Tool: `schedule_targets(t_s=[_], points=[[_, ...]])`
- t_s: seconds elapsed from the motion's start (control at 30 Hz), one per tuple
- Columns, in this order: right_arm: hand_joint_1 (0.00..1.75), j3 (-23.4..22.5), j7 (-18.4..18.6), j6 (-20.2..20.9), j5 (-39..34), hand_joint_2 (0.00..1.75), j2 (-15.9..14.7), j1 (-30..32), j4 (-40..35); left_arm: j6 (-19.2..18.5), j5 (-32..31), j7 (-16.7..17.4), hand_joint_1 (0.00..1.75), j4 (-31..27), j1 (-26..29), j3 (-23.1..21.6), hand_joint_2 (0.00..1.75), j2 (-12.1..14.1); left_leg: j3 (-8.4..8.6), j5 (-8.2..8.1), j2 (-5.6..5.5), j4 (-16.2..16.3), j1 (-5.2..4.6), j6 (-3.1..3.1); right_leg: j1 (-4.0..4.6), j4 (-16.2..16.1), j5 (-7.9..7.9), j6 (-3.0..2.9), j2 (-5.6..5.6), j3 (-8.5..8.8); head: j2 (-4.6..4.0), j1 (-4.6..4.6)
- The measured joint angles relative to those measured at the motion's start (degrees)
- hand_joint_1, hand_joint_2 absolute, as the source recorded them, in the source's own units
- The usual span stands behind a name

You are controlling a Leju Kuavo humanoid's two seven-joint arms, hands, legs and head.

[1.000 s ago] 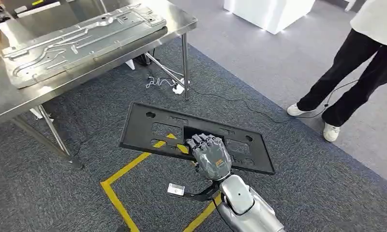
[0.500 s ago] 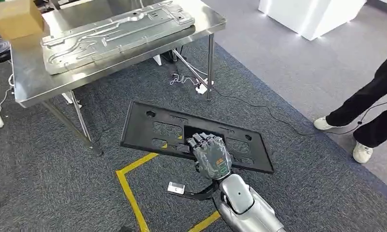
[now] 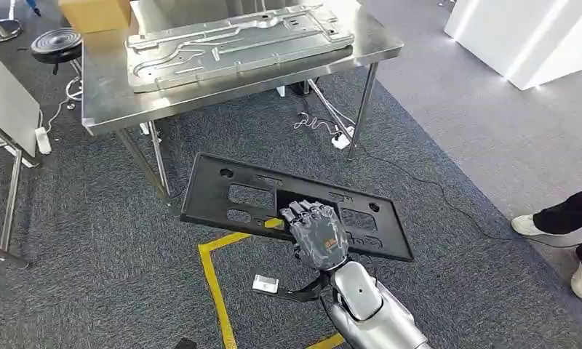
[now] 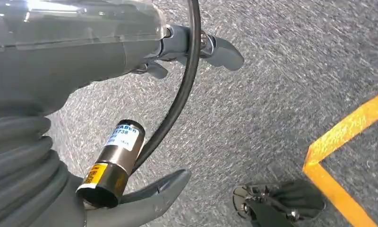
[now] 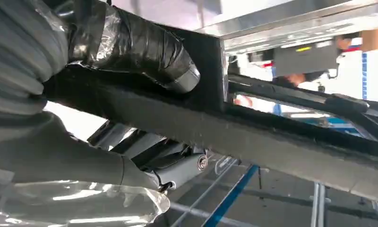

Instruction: Take the parts from the cabinet and place them on the table.

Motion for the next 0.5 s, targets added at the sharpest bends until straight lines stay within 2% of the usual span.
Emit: schedule_targets(t_s=[0.03, 0.07, 0.1, 0.13, 0.33, 0.5], points=[[1.75, 0.0, -0.2, 0.1, -0.2, 1.75, 0.0, -0.1, 0.0, 0.0, -0.1, 0.0, 0.00, 0.0, 0.0, 0.0, 1.75, 0.0, -0.33, -0.23, -0.22, 0.2, -0.02, -0.21, -0.04, -1.9, -0.48, -0.25, 0.83, 0.90, 0.00, 0.02], [1.75, 0.0, -0.4, 0.1, -0.4, 1.75, 0.0, -0.2, 0.1, 0.0, -0.2, 0.0, 0.00, 0.0, -0.1, 0.0, 1.75, 0.0, -0.76, -0.41, -0.61, 0.9, -0.36, -0.57, 0.02, -3.0, -0.49, -0.32, 1.13, 0.97, 0.00, -0.06], [1.75, 0.0, -0.5, 0.1, -0.4, 1.75, 0.0, -0.1, 0.2, 0.0, -0.2, 0.1, 0.00, 0.0, 0.0, 0.0, 1.75, 0.0, -0.88, -0.23, -0.68, 0.7, -0.27, -0.83, -0.02, -3.0, -0.34, -0.44, 1.07, 0.88, 0.00, -0.06], [1.75, 0.0, -0.5, 0.1, -0.5, 1.75, 0.0, -0.1, 0.3, 0.1, -0.2, 0.3, 0.00, 0.0, 0.2, 0.0, 1.75, 0.0, -0.84, -0.31, -0.62, 0.7, -0.30, -0.26, 0.03, -3.2, -0.21, -0.33, 1.11, 0.95, 0.00, -0.04], [1.75, 0.0, -0.5, 0.1, -0.6, 1.75, 0.0, -0.3, 0.4, 0.3, -0.2, 0.7, 0.00, 0.0, 0.2, 0.2, 1.75, 0.0, -0.28, -0.33, -0.53, 0.1, -0.23, -0.37, 0.16, -3.2, -0.41, -0.79, 1.20, 1.16, 0.00, -0.04], [1.75, 0.0, -0.5, 0.1, -0.6, 1.75, 0.0, -0.3, 0.4, 0.6, -0.4, 1.2, 0.00, 0.0, 0.2, 0.2, 1.75, 0.0, -0.16, -0.26, -0.53, -0.1, -0.22, -1.02, 0.20, -3.2, -0.44, -0.89, 1.19, 1.24, 0.00, -0.04]])
